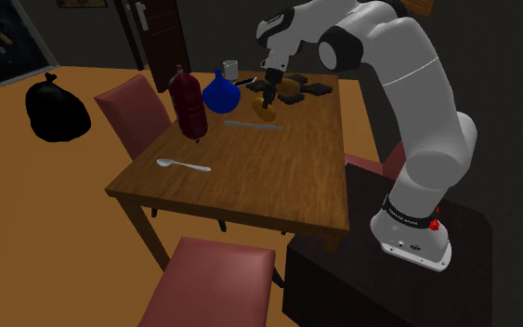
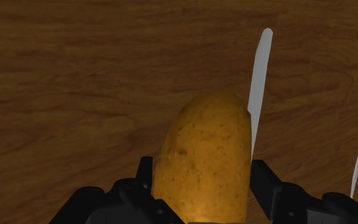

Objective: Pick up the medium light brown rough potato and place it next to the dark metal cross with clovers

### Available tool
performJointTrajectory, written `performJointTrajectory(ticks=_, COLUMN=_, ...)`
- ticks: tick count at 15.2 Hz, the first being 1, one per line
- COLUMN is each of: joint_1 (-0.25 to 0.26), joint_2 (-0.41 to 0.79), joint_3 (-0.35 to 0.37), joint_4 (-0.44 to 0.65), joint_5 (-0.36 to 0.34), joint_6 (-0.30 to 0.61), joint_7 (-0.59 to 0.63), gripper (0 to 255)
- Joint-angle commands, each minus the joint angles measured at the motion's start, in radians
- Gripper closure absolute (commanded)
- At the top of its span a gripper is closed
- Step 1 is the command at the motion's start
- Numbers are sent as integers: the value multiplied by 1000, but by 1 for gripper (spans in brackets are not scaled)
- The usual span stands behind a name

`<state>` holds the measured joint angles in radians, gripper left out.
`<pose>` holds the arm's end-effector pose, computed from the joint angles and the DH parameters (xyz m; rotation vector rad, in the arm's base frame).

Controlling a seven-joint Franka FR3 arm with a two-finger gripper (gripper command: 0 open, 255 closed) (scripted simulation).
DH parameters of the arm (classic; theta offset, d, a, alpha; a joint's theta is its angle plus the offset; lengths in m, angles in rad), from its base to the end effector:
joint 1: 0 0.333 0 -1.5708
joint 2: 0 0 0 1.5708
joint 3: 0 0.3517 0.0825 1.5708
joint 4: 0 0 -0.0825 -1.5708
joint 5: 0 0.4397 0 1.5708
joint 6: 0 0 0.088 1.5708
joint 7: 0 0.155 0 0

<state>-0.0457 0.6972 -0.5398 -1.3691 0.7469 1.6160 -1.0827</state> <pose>0.7085 -0.2592 0.2927 -2.5879 -0.4895 -0.0718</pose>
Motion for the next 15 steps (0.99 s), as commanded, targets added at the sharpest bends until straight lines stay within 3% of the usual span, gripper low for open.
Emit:
performJointTrajectory(ticks=1, joint_1=-1, joint_2=9, joint_3=-2, joint_4=-9, joint_5=-5, joint_6=1, joint_7=-2, gripper=255)
performJointTrajectory(ticks=3, joint_1=-1, joint_2=9, joint_3=-2, joint_4=-9, joint_5=-4, joint_6=1, joint_7=-3, gripper=255)
performJointTrajectory(ticks=4, joint_1=-1, joint_2=8, joint_3=-3, joint_4=-11, joint_5=-5, joint_6=0, joint_7=-4, gripper=0)
performJointTrajectory(ticks=9, joint_1=-1, joint_2=9, joint_3=-2, joint_4=-9, joint_5=-4, joint_6=1, joint_7=-3, gripper=0)
performJointTrajectory(ticks=13, joint_1=-61, joint_2=24, joint_3=-9, joint_4=130, joint_5=-16, joint_6=-116, joint_7=26, gripper=0)
performJointTrajectory(ticks=15, joint_1=-61, joint_2=23, joint_3=-9, joint_4=130, joint_5=-16, joint_6=-116, joint_7=26, gripper=0)
